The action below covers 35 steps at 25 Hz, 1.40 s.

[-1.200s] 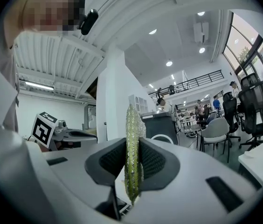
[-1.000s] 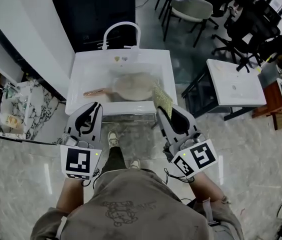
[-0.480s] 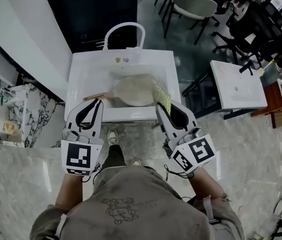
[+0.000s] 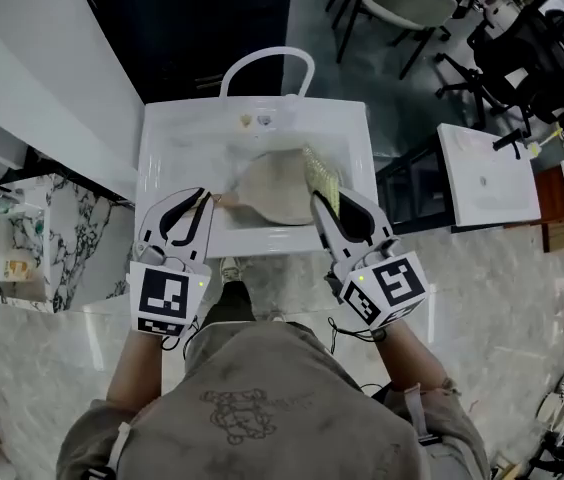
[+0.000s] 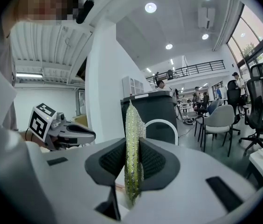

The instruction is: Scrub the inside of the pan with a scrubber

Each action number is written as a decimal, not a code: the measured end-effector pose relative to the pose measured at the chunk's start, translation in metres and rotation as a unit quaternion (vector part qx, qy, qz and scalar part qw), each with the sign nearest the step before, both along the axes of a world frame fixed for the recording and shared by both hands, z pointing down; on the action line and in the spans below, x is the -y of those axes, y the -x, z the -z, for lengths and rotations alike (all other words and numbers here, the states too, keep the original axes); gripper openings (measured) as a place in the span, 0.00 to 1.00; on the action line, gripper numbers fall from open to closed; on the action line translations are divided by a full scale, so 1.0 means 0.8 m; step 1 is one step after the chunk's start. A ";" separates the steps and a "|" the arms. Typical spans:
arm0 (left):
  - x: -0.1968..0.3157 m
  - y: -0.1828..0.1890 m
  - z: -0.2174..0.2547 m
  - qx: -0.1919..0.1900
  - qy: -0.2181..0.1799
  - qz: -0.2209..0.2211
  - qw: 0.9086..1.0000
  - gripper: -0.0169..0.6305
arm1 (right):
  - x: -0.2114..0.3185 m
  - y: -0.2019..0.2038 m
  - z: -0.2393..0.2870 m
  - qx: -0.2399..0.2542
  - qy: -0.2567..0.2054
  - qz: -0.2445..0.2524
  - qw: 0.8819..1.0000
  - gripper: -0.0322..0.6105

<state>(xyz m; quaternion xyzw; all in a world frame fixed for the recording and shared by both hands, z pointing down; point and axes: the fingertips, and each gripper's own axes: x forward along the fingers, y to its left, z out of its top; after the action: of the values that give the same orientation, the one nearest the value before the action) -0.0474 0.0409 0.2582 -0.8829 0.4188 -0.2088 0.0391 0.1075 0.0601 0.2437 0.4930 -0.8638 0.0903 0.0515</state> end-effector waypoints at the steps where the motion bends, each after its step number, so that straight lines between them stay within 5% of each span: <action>1: 0.011 0.003 -0.005 0.001 0.006 -0.004 1.000 0.08 | 0.012 0.005 -0.004 -0.004 0.005 -0.001 1.000 0.17; 13: 0.108 0.022 -0.069 0.014 0.088 -0.108 0.990 0.09 | 0.125 0.042 -0.084 -0.046 0.088 -0.027 0.995 0.17; 16: 0.118 0.023 -0.093 0.025 0.119 -0.143 0.982 0.23 | 0.142 0.045 -0.110 -0.060 0.110 -0.039 0.991 0.17; 21: 0.135 0.026 -0.128 0.063 0.146 -0.181 0.970 0.31 | 0.171 0.047 -0.144 -0.082 0.135 -0.048 0.986 0.17; 35: 0.141 0.031 -0.241 0.111 0.238 -0.199 0.944 0.36 | 0.216 0.017 -0.303 -0.139 0.249 -0.039 0.958 0.17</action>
<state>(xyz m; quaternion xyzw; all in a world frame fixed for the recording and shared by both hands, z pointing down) -0.0726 -0.0718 0.4506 -0.9032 0.1656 -0.3869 -0.0846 0.0943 -0.1130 0.4857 0.5059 -0.7784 0.2349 0.2880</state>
